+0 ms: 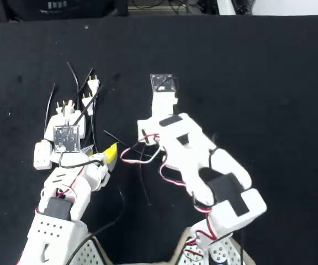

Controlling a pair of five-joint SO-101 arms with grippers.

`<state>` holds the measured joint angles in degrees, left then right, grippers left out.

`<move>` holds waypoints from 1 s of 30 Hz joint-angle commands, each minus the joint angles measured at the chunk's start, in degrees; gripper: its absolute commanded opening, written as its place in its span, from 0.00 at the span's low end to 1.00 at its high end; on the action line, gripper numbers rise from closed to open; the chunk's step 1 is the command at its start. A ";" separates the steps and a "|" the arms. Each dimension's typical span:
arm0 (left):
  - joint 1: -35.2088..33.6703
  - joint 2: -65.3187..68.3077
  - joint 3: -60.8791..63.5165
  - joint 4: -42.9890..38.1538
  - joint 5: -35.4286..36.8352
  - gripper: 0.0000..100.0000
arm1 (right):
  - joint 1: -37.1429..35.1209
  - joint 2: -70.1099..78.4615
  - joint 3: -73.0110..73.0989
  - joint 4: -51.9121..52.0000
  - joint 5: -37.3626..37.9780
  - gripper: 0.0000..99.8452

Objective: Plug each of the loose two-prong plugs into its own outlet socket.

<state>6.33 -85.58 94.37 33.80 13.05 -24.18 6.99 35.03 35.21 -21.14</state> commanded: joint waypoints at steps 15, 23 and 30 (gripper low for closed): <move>0.04 -1.58 -1.89 0.26 0.35 0.22 | 4.66 -31.60 -22.99 38.15 35.60 0.01; 0.04 -1.58 -1.98 0.26 0.35 0.22 | 21.63 -34.15 -15.08 47.47 64.44 0.01; 0.04 -1.58 -2.33 0.18 0.53 0.22 | 16.09 -32.75 -0.66 32.35 45.89 0.09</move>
<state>6.33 -85.58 94.37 33.80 13.23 -1.23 -25.54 30.55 74.77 39.52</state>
